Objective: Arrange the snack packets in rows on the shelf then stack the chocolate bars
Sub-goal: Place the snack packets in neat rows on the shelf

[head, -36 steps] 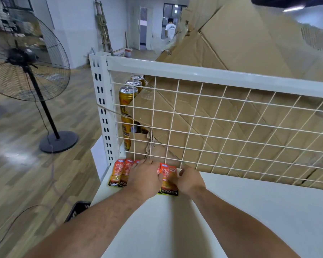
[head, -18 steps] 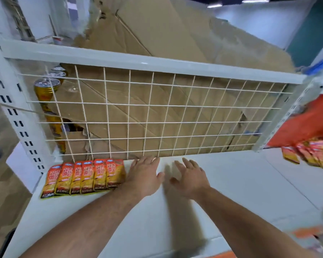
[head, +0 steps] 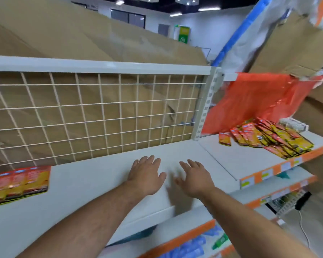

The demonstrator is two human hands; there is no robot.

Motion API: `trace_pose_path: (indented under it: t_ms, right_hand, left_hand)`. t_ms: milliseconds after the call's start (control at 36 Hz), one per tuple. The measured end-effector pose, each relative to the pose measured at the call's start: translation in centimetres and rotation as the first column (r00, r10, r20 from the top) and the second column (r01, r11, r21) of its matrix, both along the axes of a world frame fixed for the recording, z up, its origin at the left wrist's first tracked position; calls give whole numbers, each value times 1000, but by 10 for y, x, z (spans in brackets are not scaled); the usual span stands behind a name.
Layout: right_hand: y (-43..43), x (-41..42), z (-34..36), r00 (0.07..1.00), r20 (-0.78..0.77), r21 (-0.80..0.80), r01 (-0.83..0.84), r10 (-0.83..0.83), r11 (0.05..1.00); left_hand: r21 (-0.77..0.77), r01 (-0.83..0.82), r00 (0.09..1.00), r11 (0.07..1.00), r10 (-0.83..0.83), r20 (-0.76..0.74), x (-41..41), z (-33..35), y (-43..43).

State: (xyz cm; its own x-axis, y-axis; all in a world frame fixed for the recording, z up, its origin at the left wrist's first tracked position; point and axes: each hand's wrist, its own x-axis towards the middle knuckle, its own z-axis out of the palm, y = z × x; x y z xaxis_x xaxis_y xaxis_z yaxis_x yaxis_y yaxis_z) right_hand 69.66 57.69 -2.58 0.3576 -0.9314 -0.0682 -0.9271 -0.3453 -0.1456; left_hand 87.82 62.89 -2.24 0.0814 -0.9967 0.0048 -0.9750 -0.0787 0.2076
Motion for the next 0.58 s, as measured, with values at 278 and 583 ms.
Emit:
trace_pose_path:
  t_ms: [278, 583]
  right_hand:
    - [-34, -147, 21, 995, 45, -6, 84, -84, 996]
    - [-75, -236, 10, 970, 145, 50, 191, -196, 980]
  left_hand:
    - [16, 76, 997, 997, -75, -25, -143, 11, -41]
    - [7, 194, 981, 981, -194, 1, -226, 8, -106]
